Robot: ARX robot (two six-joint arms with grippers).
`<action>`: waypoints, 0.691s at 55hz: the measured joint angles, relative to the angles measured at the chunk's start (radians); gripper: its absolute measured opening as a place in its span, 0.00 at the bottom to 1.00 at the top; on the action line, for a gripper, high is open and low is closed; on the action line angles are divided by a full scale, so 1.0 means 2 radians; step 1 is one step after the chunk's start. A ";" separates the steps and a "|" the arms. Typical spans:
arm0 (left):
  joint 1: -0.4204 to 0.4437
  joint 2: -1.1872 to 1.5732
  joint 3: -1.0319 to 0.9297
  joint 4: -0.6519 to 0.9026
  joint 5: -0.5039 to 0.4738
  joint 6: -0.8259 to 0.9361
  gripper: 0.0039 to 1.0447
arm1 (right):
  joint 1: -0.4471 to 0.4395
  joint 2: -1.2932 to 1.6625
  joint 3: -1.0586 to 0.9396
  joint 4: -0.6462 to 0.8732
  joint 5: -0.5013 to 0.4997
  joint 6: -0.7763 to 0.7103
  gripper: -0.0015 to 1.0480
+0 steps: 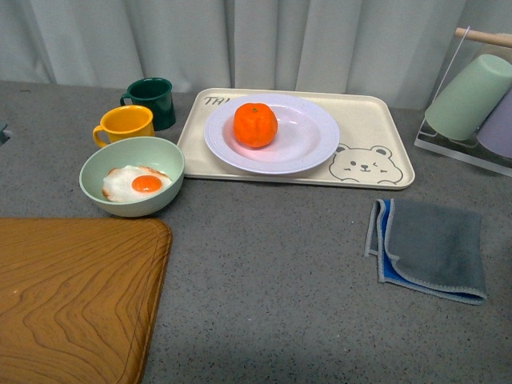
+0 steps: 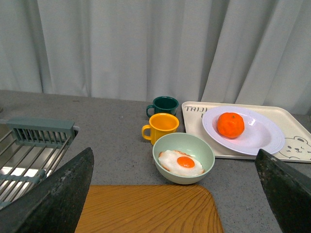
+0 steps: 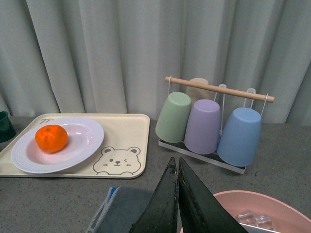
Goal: Place orange and plate with both arms
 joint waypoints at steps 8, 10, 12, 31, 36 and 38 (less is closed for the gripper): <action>0.000 0.000 0.000 0.000 0.000 0.000 0.94 | 0.000 -0.043 0.000 -0.041 0.000 0.000 0.01; 0.000 0.000 0.000 0.000 0.000 0.000 0.94 | 0.000 -0.053 0.000 -0.050 0.000 0.000 0.01; 0.000 0.000 0.000 0.000 0.000 0.000 0.94 | 0.000 -0.063 0.000 -0.059 0.000 0.000 0.01; 0.000 0.000 0.000 0.000 0.000 0.000 0.94 | 0.000 -0.138 0.000 -0.132 0.000 0.000 0.01; 0.000 0.000 0.000 0.000 0.000 0.000 0.94 | 0.000 -0.152 0.000 -0.146 0.000 0.000 0.01; 0.000 0.000 0.000 0.000 0.000 0.000 0.94 | 0.000 -0.157 0.000 -0.151 0.000 0.000 0.01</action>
